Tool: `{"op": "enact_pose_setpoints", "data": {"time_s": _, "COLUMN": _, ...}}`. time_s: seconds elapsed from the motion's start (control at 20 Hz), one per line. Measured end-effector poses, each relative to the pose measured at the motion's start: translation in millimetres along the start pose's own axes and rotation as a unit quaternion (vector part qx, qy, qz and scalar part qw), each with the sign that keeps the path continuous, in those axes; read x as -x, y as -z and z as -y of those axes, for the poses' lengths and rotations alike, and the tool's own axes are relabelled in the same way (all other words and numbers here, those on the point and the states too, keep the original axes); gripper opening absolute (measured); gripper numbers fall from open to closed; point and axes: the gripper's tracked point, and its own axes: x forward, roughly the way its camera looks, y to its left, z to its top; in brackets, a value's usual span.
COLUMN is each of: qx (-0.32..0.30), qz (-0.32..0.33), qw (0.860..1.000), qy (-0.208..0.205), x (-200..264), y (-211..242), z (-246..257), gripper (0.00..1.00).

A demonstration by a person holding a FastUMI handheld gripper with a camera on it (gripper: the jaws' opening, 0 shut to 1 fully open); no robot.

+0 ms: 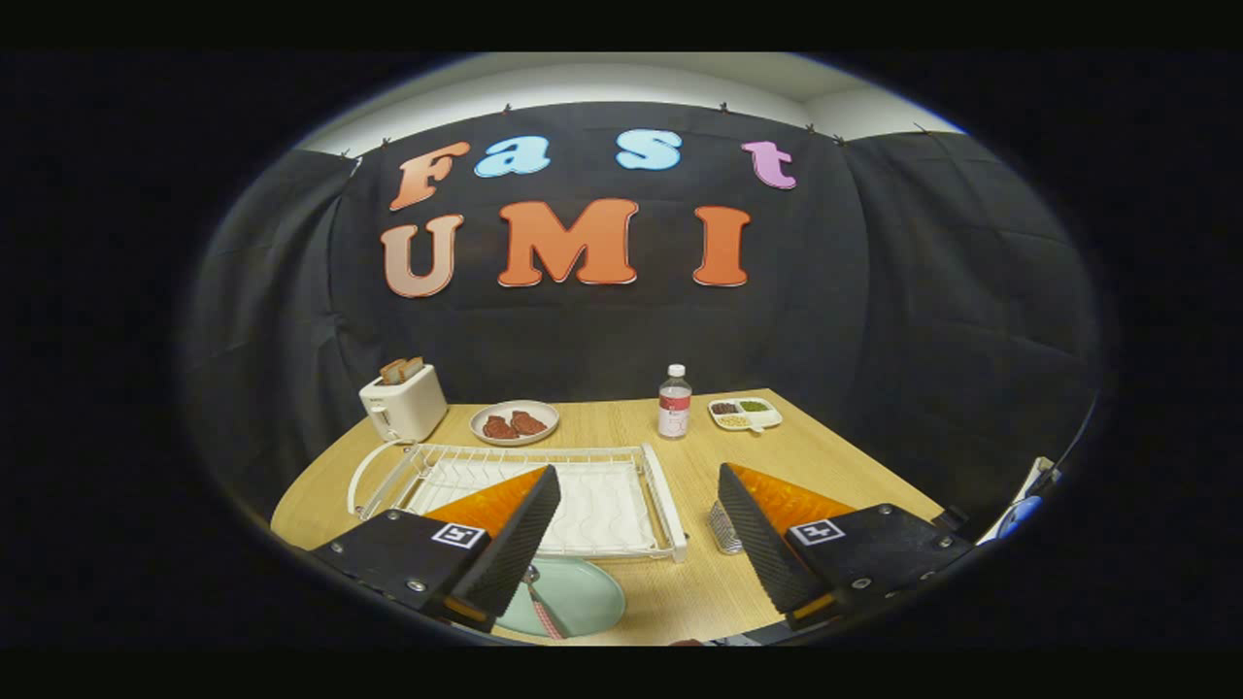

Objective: Take the plate from the dish rack, then take the spoon from the basket and place it into the plate.

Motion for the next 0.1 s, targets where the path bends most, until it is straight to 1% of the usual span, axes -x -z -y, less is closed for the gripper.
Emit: {"op": "enact_pose_setpoints", "data": {"time_s": 0.1, "qx": -0.004, "qz": 0.0, "qw": 1.0, "qy": 0.0, "x": -0.7, "y": -1.0, "z": -1.0, "gripper": 0.98}}
